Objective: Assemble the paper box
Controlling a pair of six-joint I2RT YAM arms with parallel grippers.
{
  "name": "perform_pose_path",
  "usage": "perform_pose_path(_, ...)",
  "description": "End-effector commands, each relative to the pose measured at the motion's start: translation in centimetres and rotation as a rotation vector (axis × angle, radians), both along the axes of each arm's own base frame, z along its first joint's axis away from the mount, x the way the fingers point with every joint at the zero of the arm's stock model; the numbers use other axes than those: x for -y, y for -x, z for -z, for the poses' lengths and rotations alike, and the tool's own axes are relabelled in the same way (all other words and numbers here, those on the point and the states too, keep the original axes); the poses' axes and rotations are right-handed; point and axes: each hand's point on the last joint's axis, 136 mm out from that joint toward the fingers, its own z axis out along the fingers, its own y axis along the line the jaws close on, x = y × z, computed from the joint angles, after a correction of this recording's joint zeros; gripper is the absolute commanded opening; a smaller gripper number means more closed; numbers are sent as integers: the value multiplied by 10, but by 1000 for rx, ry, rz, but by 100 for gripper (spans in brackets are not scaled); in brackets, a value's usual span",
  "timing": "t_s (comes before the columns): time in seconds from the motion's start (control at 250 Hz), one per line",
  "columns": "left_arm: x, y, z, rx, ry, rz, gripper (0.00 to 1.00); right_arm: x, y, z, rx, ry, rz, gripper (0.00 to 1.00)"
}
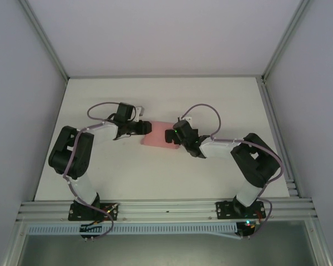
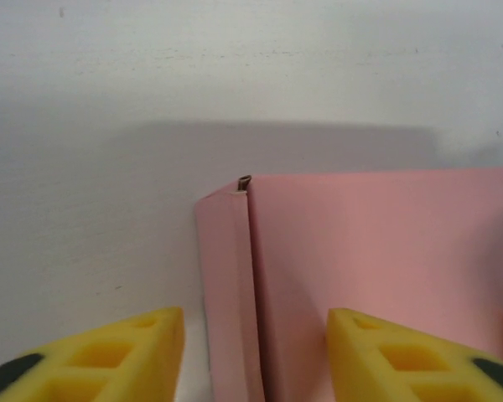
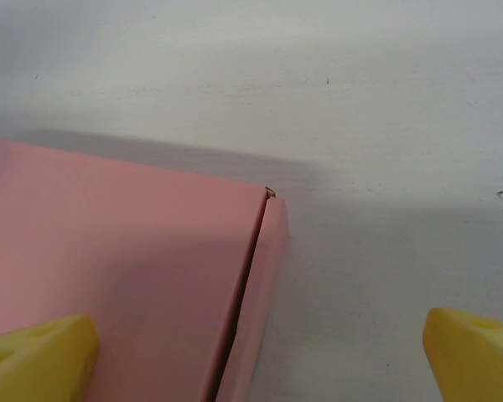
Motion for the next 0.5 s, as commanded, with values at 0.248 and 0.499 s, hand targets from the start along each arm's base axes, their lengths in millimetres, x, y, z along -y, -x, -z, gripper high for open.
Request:
perform_pose_path(0.248,1,5,18,-48,94,24,17,11,6,-32,0,-128,93,100)
perform_pose_path(0.499,-9,13,19,-73,174,-19,8,4,10,-41,-136,-376,92,100)
